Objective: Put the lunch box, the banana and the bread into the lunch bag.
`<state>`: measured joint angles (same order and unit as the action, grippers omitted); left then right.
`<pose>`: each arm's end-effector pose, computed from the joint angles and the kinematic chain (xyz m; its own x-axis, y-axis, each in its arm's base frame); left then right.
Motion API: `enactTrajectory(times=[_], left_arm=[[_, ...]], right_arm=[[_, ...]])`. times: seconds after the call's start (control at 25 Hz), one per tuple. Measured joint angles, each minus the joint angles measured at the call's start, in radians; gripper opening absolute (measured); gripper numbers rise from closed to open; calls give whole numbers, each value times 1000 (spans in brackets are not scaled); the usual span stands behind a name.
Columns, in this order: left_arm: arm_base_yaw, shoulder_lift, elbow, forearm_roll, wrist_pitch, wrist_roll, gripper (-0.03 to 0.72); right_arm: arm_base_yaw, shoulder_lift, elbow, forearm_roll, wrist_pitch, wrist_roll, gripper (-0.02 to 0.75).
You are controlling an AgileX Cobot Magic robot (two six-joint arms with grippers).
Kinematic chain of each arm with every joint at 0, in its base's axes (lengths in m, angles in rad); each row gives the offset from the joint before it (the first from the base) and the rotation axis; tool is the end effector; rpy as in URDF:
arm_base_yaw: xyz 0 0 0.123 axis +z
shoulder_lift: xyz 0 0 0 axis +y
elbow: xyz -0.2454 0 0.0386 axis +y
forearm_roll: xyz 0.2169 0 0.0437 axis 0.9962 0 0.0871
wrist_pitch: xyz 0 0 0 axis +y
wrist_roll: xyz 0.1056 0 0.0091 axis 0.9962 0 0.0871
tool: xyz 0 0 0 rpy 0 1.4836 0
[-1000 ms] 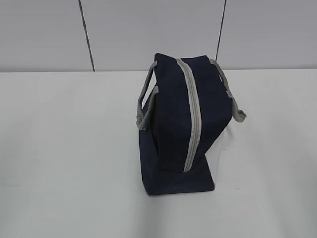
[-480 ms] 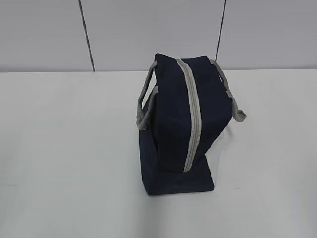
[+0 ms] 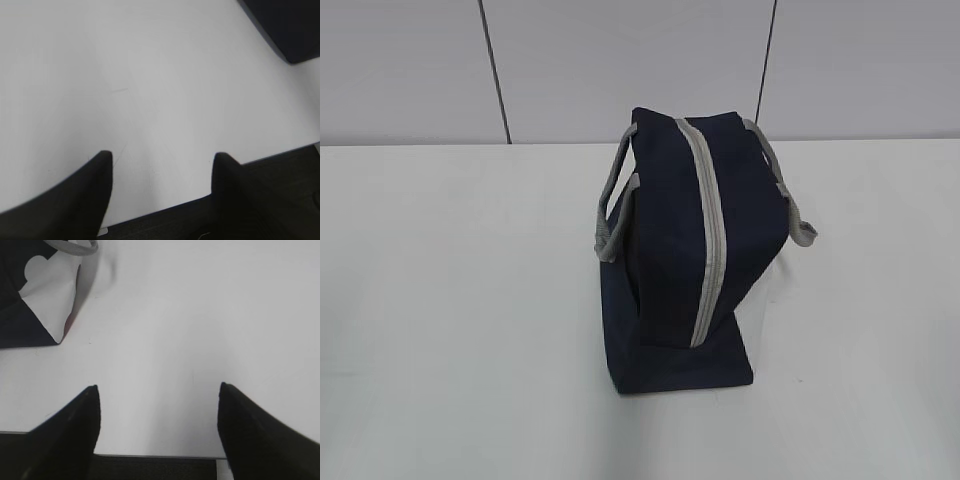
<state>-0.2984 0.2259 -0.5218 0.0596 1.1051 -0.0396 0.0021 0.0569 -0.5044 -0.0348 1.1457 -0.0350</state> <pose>0.0433 -0.0074 0.2506 -0.6344 0.1817 -0.7513 0.2473 0.9686 0.0255 0.0205 -0.0033 0.2479 -0.5740 -0.0505 -0.8173 -0.0045 0.9983 -0.0586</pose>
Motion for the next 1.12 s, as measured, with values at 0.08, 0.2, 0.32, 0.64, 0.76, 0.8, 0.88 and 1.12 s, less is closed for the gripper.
enactTrajectory(times=[0.08,0.2,0.32,0.64,0.76,0.8,0.88,1.12], left_arm=[[0,0,0,0,0,0,435],[0,0,0,0,0,0,428],[0,0,0,0,0,0,417],[101,-1,0,-1,-1,-1,395],[159,-27,0,-1,-2,-1,392],[174,-39,0,-1,-2,-1,393],[194,-69,0,-1,-2,-1,392],[230,-147,0,-1,1,-1,390]], right_arm=[[0,0,0,0,-2,0,542],[0,0,0,0,-2,0,542],[0,0,0,0,-2,0,542],[0,0,0,0,-2,0,542],[0,-11,0,0,-2,0,542],[0,-25,0,0,-2,0,542],[0,-59,0,0,-2,0,542],[0,-75,2,-6,-2,0,542]])
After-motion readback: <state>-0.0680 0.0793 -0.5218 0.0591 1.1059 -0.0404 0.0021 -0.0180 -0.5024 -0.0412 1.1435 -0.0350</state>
